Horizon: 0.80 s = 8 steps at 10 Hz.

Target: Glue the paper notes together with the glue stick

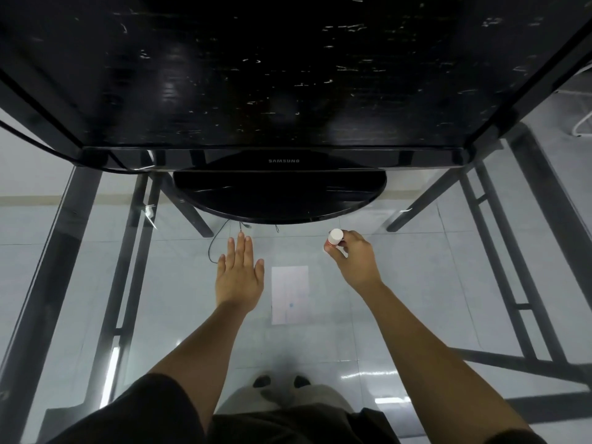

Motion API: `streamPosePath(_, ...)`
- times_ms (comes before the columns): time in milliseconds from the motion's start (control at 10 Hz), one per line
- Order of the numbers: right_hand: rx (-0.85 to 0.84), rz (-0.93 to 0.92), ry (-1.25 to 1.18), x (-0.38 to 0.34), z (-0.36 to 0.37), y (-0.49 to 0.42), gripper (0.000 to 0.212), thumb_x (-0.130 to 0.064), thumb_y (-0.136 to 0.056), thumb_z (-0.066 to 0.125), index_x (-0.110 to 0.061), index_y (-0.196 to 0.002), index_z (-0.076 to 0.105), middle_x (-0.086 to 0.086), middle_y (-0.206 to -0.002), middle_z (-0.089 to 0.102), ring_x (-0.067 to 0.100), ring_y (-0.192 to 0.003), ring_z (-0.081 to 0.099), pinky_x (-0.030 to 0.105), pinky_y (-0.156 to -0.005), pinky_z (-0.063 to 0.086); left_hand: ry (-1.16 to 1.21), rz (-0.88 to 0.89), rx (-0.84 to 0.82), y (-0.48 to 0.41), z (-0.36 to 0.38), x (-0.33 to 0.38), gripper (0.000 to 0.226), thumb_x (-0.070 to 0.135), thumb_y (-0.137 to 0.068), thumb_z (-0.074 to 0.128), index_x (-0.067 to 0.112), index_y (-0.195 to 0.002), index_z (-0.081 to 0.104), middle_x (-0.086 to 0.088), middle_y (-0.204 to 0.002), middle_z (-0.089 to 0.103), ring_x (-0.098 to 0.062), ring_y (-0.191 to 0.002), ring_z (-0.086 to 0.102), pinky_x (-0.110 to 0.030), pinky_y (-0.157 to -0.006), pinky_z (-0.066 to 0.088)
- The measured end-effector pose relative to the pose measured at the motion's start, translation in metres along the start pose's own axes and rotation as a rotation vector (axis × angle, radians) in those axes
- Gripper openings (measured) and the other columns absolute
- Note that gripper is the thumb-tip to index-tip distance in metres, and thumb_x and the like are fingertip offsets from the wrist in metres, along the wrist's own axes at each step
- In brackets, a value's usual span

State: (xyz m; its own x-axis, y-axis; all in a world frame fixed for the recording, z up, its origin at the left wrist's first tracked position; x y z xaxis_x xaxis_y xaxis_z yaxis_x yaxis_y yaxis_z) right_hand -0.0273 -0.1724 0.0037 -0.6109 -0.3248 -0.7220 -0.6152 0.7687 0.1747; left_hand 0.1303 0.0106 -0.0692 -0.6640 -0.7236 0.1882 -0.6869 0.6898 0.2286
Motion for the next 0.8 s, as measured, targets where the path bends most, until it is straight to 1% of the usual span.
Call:
streamPosePath(200,-0.009,0.018,0.029,0.002,0.002,-0.001,0.030,-0.017,-0.086,0.065,-0.002,-0.112,0.059,0.014,-0.110,0.062,0.023,-0.101,0.059,0.029,-0.088,0.046,0.003,0.010,0.029,0.001,0.001,-0.001,0.061,0.045,-0.093,-0.002,0.016,-0.146,-0.008,-0.002,-0.157,-0.010,-0.015,-0.139,-0.019,-0.036,-0.114,-0.004)
streamPosePath(400,-0.015,0.032,0.099,0.004,0.004,-0.004,0.029,-0.019,-0.086,0.065,-0.002,-0.110,0.060,0.014,-0.107,0.064,0.023,-0.098,0.059,0.023,-0.082,0.040,-0.010,0.017,0.039,0.001,0.001,0.000,0.060,0.045,-0.093,-0.001,0.016,-0.146,-0.008,-0.001,-0.156,-0.011,-0.015,-0.139,-0.020,-0.035,-0.113,-0.006)
streamPosePath(500,-0.017,0.043,0.121,0.006,0.005,-0.004,0.029,-0.017,-0.086,0.066,-0.002,-0.110,0.060,0.014,-0.108,0.063,0.024,-0.099,0.059,0.023,-0.082,0.040,-0.020,0.015,0.033,0.001,0.002,0.000,0.060,0.045,-0.094,-0.001,0.016,-0.146,-0.008,-0.001,-0.156,-0.011,-0.015,-0.138,-0.020,-0.035,-0.113,-0.006)
streamPosePath(600,-0.061,0.061,0.173,0.011,0.008,-0.005,0.042,-0.010,-0.080,0.070,-0.003,-0.119,0.055,0.013,-0.119,0.058,0.026,-0.109,0.055,0.027,-0.092,0.041,0.008,0.015,0.012,0.000,0.002,-0.001,0.059,0.043,-0.095,0.005,0.015,-0.147,-0.006,-0.002,-0.157,-0.009,-0.016,-0.138,-0.020,-0.035,-0.113,-0.006)
streamPosePath(700,-0.098,0.083,0.175,0.015,0.007,-0.005,0.060,-0.008,-0.077,0.073,-0.005,-0.131,0.047,0.012,-0.129,0.051,0.026,-0.118,0.050,0.032,-0.102,0.039,0.029,0.020,-0.014,-0.001,0.002,-0.001,0.059,0.042,-0.097,0.010,0.014,-0.147,-0.005,-0.003,-0.158,-0.008,-0.018,-0.141,-0.016,-0.037,-0.114,-0.004)
streamPosePath(800,-0.137,0.108,0.110,0.013,-0.003,0.000,0.076,-0.014,-0.075,0.076,-0.010,-0.140,0.036,0.010,-0.140,0.043,0.025,-0.127,0.043,0.033,-0.107,0.035,0.131,0.050,-0.042,0.000,-0.005,0.003,0.059,0.040,-0.099,0.015,0.012,-0.147,-0.005,-0.004,-0.158,-0.007,-0.020,-0.143,-0.013,-0.037,-0.116,-0.002)
Point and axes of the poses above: each hand's wrist, its own y-axis away from the middle knuckle, its own z-axis out of the palm, x = y × z, the point moved 10 cm from there along -y, towards the middle knuckle
